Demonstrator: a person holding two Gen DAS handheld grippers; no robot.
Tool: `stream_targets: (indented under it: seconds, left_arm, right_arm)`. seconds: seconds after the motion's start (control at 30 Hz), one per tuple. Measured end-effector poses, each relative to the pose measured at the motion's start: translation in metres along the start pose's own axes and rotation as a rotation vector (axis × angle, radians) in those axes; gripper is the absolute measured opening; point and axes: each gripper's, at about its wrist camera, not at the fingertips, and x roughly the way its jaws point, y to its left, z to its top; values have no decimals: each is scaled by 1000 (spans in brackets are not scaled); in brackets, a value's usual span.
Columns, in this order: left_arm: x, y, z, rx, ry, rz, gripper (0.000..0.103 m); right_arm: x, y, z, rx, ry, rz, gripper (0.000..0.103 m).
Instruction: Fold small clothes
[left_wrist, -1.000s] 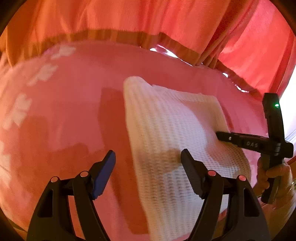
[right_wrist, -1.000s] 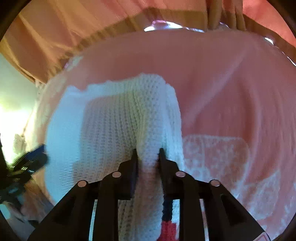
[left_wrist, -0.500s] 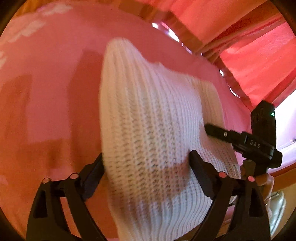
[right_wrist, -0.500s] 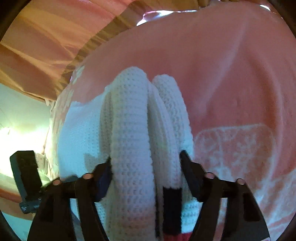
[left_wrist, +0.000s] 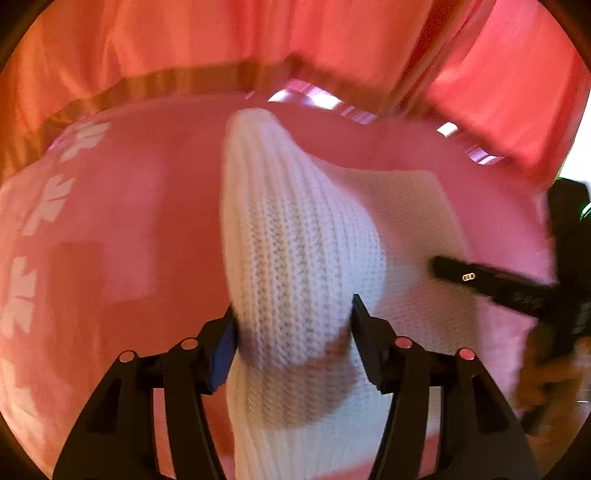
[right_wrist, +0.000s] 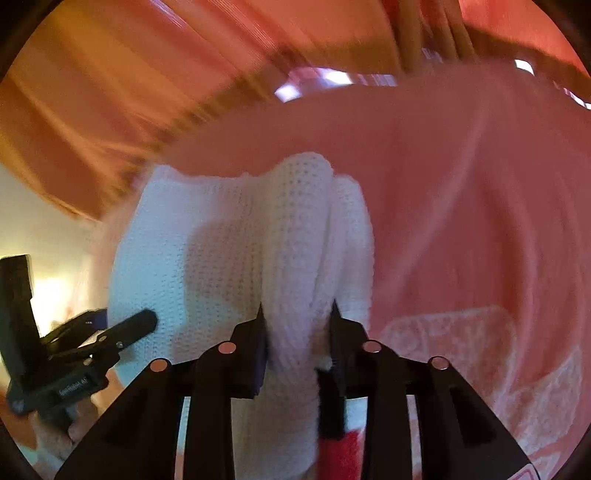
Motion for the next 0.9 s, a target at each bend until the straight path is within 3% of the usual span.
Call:
stream_targets:
  seconds: [0.07,0.1,0.17,0.27,0.47,0.6,0.77,0.9]
  left_arm:
    - [3,14,-8,-47,-54,41,79]
    - [1,18,-9,-73,-53,38,80]
    - [0,19,-5,-76,-36,16,80]
    - [-3,15,-5,-37,-64,55,84]
    - [9,13,-2,-43,-38,39,88]
    - [14,15,-1,-59,-29,22,89]
    - [25,21,1,-112,-6,-25,98]
    - [43,36,-1,-222,55,-156,98]
  right_arm:
    - [0,-1,2,17,-15,17,42]
    - [-3,3,3,0,-12,9,44]
    - [-6,8,2,-23,-24,-9,59]
    - [1,6,-1,-22,-12,-16,65]
    - [13,2,0,16,4,-2,78]
    - [21,3,4,27,19,20,80]
    - [25,-2,5,48,30,55,82]
    - [28,0,7,42,38,64,81]
